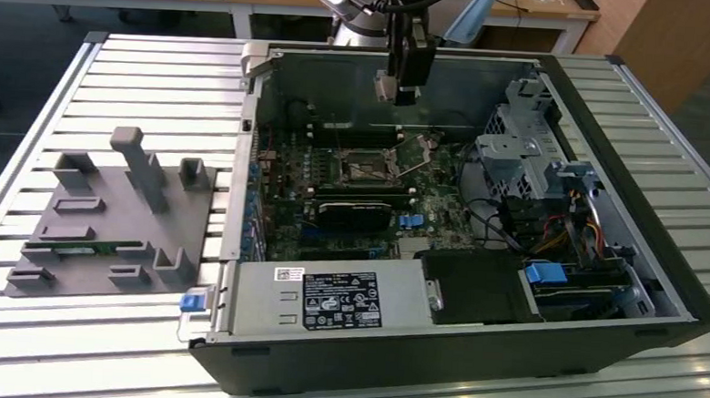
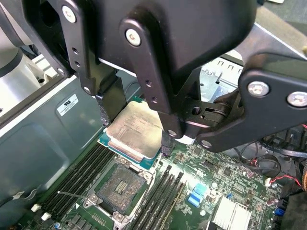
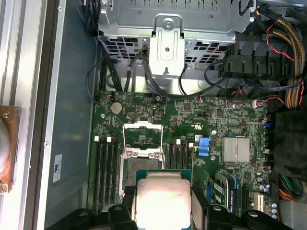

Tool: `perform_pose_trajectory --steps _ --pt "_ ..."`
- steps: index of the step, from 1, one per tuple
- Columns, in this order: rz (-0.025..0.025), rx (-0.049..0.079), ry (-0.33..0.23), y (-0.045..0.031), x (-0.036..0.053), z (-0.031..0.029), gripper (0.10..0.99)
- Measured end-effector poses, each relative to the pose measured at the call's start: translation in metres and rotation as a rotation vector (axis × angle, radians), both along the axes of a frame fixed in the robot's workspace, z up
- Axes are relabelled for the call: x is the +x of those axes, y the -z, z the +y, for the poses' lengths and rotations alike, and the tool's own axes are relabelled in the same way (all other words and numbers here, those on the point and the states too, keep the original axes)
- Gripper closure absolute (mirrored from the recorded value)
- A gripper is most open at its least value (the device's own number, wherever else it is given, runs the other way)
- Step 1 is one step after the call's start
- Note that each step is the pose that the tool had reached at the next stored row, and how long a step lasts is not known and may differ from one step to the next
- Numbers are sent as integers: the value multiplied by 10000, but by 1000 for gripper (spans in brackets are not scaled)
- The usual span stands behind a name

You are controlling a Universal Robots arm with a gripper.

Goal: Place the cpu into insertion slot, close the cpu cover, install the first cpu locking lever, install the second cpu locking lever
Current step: 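Place the cpu into insertion slot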

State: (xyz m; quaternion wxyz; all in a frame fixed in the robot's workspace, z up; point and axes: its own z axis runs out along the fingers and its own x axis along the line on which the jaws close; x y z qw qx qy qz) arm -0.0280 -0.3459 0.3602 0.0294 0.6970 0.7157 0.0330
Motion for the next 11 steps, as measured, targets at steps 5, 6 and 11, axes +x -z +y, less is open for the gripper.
perform_pose_trajectory --steps 5,6,11 --pt "0 -23 0 9 0 0 545" --pt "0 -28 0 11 0 0 545" --pt "0 -47 0 20 0 0 545"
